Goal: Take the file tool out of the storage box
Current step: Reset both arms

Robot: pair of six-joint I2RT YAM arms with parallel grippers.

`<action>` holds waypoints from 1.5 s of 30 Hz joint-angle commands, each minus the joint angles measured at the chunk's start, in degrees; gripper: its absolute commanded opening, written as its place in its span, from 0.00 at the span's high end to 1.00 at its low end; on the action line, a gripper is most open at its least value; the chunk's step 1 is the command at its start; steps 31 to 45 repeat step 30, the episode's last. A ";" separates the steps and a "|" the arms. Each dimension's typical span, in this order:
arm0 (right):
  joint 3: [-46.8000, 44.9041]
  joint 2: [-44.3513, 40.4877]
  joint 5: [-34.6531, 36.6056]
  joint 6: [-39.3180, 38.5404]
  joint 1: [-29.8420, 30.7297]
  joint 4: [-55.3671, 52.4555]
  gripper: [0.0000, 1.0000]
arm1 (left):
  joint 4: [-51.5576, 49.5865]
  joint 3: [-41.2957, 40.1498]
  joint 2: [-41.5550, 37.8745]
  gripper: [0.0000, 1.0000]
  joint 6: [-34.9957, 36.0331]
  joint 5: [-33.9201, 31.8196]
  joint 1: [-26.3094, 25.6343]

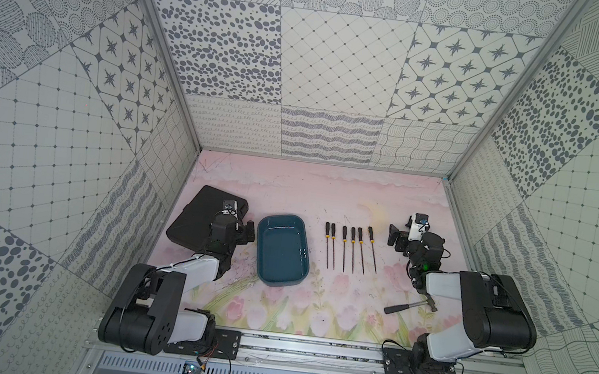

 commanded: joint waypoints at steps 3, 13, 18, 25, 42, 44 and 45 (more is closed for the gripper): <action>0.82 0.01 -0.52 -0.60 -0.03 0.79 0.02 | 20.91 -3.17 7.59 0.01 4.79 10.25 0.98; 0.90 0.07 -0.48 -0.60 -0.02 0.76 0.02 | 16.35 1.40 11.66 0.01 4.49 17.00 3.67; 0.92 0.05 -0.51 -0.66 -0.02 0.81 0.02 | 16.67 1.29 11.84 0.01 4.65 16.59 3.63; 0.93 0.07 -0.48 -0.60 0.02 0.74 0.02 | 15.98 1.45 11.70 0.01 4.39 16.52 3.69; 0.90 0.03 -0.59 -0.61 0.02 0.68 0.02 | 15.79 1.49 11.60 0.01 4.34 16.58 3.69; 0.90 0.03 -0.59 -0.61 0.02 0.68 0.02 | 15.79 1.49 11.60 0.01 4.34 16.58 3.69; 0.90 0.03 -0.59 -0.61 0.02 0.68 0.02 | 15.79 1.49 11.60 0.01 4.34 16.58 3.69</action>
